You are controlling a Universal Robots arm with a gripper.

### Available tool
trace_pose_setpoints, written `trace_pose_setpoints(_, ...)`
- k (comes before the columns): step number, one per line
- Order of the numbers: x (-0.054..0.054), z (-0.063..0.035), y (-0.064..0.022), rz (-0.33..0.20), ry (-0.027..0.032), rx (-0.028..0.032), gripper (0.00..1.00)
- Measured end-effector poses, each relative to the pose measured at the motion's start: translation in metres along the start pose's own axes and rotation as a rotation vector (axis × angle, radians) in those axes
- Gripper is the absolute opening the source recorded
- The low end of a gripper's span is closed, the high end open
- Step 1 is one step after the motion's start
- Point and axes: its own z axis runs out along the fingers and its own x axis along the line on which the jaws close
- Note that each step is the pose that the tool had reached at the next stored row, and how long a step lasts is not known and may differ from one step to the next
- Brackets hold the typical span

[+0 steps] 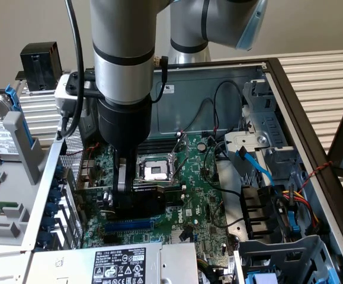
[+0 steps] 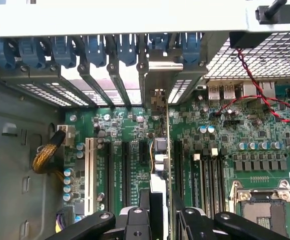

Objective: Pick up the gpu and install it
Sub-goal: 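Insert the gpu into the slot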

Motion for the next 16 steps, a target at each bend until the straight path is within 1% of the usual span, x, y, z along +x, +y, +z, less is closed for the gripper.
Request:
trace_pose_setpoints(5, 0.0, 0.0004, 0.0003, 0.0, 0.0003, -0.0002, 0.27)
trace_pose_setpoints(16, 0.0, 0.0054, 0.0, 0.003, 0.0, -0.0002, 0.27)
